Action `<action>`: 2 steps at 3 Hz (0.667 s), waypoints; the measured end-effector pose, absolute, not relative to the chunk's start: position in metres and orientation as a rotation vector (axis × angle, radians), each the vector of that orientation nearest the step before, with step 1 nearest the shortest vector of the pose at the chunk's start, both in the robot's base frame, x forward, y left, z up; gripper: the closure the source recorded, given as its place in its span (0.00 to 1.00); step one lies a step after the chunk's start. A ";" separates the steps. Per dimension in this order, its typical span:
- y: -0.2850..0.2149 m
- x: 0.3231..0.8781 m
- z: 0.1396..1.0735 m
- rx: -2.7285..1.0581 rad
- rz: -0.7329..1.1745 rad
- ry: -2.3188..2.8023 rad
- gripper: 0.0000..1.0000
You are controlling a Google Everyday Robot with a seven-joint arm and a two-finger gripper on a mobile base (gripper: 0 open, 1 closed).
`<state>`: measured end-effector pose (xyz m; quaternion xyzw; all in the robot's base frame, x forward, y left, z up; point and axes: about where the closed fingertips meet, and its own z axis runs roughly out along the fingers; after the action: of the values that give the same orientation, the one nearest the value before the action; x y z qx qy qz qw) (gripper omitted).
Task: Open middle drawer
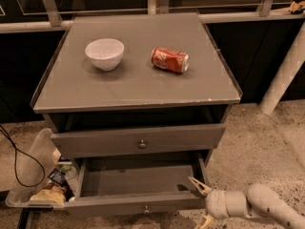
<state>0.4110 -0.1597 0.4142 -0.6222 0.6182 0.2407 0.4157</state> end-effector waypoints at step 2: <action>-0.160 0.411 0.414 -1.563 0.605 1.553 0.41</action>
Offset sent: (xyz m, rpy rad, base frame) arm 0.0000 0.0000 0.0000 0.0000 0.0000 0.0001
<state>0.4109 -0.1596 0.4142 -0.6222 0.6182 0.2407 0.4157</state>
